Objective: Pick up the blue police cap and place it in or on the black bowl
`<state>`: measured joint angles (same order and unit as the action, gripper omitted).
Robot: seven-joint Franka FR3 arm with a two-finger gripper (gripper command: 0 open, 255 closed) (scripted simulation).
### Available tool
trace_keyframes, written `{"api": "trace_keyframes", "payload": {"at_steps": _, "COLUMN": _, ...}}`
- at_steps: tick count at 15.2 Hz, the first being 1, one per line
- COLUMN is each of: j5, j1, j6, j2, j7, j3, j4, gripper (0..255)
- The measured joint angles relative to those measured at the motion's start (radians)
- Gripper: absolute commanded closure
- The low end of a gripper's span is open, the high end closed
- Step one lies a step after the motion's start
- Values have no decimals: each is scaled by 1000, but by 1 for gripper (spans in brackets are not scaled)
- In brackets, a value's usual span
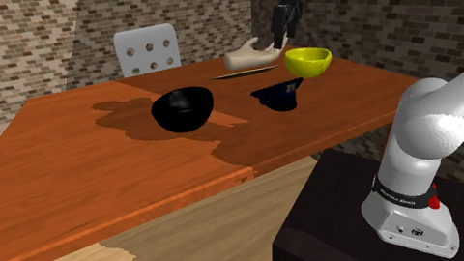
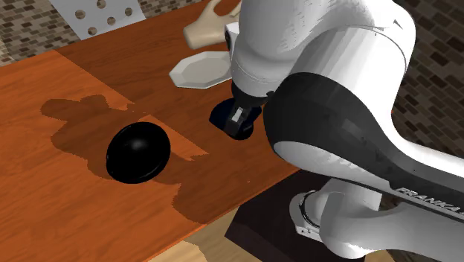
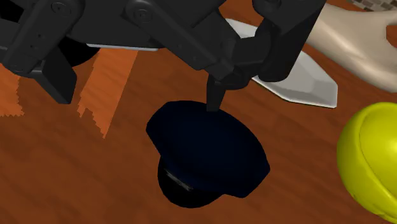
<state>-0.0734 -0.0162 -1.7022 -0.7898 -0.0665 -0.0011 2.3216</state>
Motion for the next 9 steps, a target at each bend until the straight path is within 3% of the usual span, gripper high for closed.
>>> {"api": "trace_keyframes", "payload": {"at_steps": 2, "j5": -19, "j1": 1, "j6": -29, "j2": -19, "j7": 11, "j3": 25, "j4": 33, "gripper": 0}}
{"api": "trace_keyframes", "payload": {"at_steps": 4, "j5": -92, "j1": -3, "j6": -135, "j2": -77, "j7": 43, "j3": 101, "j4": 144, "gripper": 0}}
{"api": "trace_keyframes", "payload": {"at_steps": 9, "j5": -331, "j1": -38, "j6": -455, "j2": -194, "j7": 223, "j3": 375, "j4": 447, "gripper": 0}}
